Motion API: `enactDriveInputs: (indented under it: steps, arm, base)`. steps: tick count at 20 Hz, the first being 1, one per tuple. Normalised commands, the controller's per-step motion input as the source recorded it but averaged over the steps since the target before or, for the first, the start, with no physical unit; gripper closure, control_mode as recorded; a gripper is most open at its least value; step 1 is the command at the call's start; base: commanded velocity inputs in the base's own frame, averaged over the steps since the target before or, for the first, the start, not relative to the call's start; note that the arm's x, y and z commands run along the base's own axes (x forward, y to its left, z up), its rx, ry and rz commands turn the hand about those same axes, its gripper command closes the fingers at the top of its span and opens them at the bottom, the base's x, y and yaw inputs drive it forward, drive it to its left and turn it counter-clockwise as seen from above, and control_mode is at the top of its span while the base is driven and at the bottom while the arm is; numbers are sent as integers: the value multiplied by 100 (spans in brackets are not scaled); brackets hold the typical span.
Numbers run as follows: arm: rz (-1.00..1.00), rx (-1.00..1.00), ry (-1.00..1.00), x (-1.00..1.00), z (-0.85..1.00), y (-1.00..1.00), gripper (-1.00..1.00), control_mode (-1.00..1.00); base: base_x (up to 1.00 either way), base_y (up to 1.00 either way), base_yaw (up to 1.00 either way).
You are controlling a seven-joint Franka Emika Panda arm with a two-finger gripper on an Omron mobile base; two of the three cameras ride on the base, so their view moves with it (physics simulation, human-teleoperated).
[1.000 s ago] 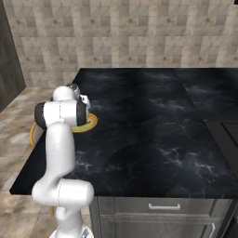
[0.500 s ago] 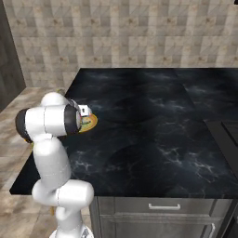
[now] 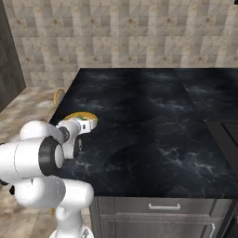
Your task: Take the lemon wedge from the fridge and place it on the plate with fish on the dining counter.
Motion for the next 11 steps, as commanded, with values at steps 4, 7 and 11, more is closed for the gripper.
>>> enactDriveInputs:
  steps: [4, 7, 11]
  arm:
    - [-19, 4, -14, -100, 100, -4, -100, -100]
    - [-22, 4, -12, -100, 100, 0, -100, -100]
    - [-15, 13, -3, -100, 100, -1, -100, -100]
  base:
    - [0, 0, 0]
    - [0, 0, 0]
    - [0, 0, 0]
